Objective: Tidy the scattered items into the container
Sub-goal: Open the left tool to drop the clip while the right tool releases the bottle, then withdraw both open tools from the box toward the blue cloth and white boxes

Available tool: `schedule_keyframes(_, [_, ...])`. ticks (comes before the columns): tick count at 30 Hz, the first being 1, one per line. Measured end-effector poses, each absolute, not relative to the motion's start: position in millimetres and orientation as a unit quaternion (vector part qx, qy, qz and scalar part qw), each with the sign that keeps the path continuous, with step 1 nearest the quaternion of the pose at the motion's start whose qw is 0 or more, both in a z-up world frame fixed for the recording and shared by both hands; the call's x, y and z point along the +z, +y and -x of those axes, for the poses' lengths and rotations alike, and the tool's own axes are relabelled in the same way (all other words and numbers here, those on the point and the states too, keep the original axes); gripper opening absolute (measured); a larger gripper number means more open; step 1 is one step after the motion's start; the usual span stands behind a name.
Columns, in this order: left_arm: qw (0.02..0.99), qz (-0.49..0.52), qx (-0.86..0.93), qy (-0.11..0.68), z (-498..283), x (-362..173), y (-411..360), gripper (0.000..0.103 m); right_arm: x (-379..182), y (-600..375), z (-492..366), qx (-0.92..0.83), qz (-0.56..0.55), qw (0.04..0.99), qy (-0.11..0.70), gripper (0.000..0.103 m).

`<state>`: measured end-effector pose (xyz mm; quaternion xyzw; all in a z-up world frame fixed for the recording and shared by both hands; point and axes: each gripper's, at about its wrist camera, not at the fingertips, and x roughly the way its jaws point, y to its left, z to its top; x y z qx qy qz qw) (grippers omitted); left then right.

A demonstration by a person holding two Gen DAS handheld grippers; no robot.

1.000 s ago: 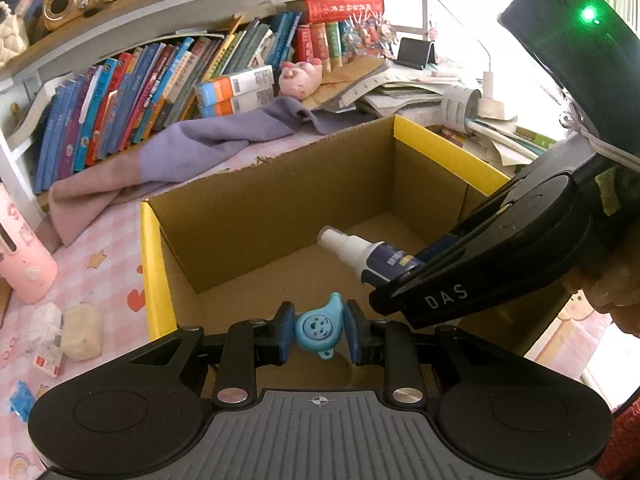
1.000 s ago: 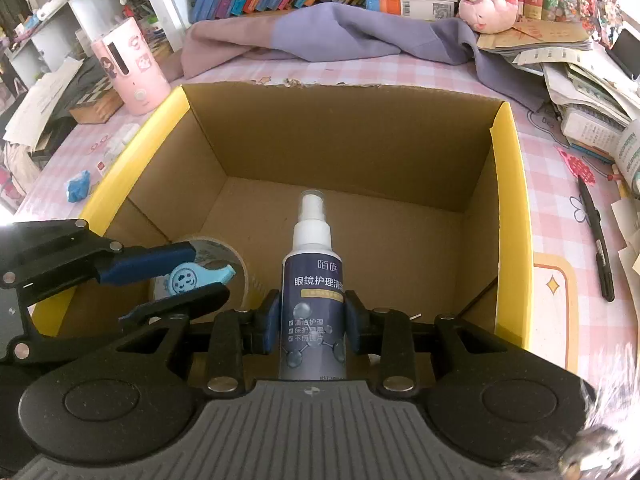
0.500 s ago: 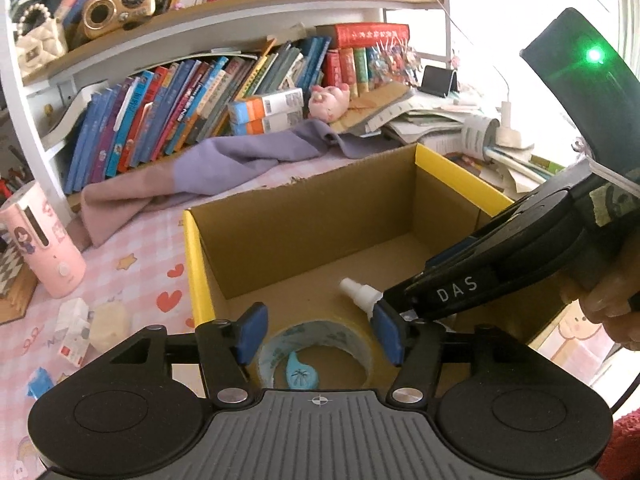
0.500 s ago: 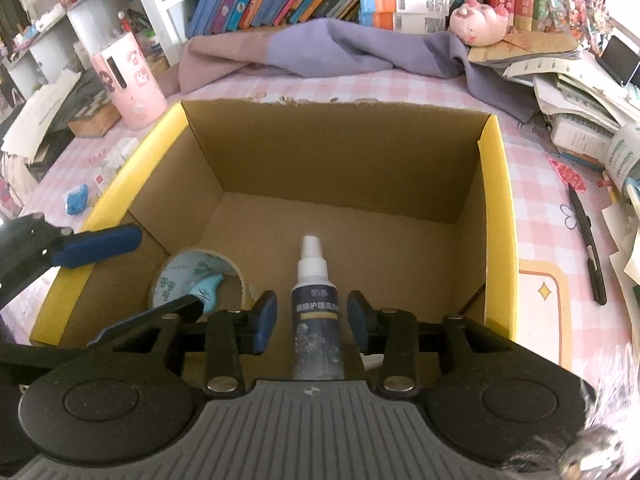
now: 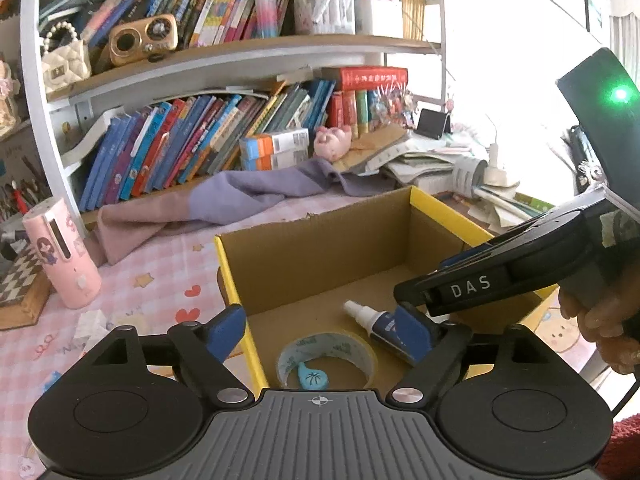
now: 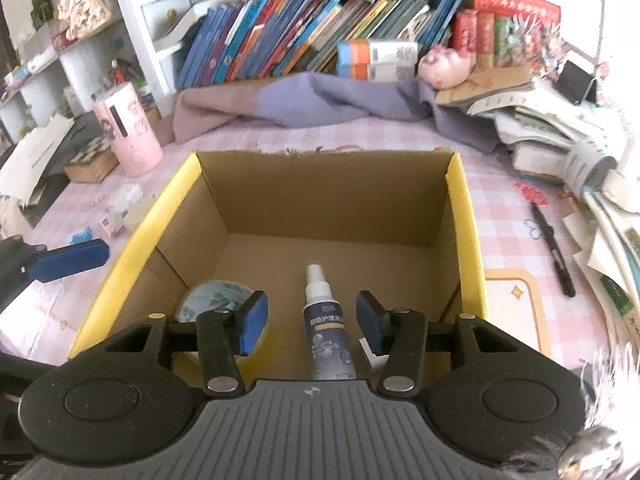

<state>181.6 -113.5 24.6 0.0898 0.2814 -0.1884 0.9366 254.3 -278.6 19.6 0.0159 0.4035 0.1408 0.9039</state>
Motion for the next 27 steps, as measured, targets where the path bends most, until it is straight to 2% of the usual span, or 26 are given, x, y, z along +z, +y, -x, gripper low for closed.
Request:
schedule_keyframes(9, [0.942, -0.081, -0.196, 0.258, -159, 33, -83, 0.089, 32, -263, -220, 0.098, -0.033, 0.922, 0.373, 0.048])
schedule_keyframes(27, [0.941, -0.055, -0.215, 0.254, -106, 29, -8, 0.091, 36, -201, -130, 0.018, -0.034, 0.940, 0.339, 0.048])
